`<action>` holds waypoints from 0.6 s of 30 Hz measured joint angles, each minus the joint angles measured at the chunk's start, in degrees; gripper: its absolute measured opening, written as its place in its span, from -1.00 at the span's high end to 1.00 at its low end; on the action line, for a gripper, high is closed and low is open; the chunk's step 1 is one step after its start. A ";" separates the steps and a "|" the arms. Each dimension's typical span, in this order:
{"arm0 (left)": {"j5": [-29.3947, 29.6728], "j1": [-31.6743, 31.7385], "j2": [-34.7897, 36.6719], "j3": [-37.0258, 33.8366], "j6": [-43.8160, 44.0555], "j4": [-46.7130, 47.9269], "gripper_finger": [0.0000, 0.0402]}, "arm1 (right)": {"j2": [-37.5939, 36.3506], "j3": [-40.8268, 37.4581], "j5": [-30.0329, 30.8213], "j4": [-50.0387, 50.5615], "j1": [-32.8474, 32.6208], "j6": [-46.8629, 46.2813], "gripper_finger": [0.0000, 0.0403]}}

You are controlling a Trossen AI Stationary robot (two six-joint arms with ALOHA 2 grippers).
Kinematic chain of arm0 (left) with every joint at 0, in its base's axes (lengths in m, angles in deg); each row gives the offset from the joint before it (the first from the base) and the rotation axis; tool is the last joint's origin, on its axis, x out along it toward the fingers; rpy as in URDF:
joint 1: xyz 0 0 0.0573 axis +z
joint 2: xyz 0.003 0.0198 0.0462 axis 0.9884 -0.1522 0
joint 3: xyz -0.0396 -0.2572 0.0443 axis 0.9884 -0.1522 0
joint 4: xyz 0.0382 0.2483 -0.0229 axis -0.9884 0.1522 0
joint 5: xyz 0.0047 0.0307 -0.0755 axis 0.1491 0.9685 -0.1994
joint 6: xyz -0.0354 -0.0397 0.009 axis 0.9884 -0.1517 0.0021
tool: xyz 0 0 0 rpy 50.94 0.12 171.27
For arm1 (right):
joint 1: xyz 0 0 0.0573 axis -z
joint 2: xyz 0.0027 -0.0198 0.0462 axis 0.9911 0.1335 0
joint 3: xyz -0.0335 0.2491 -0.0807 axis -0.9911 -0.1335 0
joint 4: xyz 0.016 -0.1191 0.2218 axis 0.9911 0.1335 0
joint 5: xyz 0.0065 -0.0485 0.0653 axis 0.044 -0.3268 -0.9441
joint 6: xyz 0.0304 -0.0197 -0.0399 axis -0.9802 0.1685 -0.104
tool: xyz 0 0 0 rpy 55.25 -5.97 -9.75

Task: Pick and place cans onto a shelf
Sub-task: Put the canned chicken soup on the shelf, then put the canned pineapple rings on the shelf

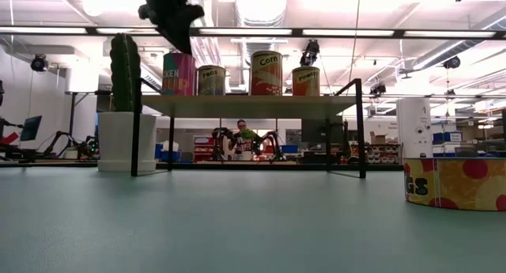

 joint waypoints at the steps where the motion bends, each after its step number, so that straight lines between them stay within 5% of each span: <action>1: 0.12 -1.22 0.27 0.02 -0.48 -0.04 1.00 | 0.00 0.00 0.00 0.00 0.00 0.00 0.94; 18: 0.14 -31.98 4.72 -6.89 -13.69 -8.02 1.00 | 0.01 0.00 0.00 -0.59 0.00 -7.95 0.94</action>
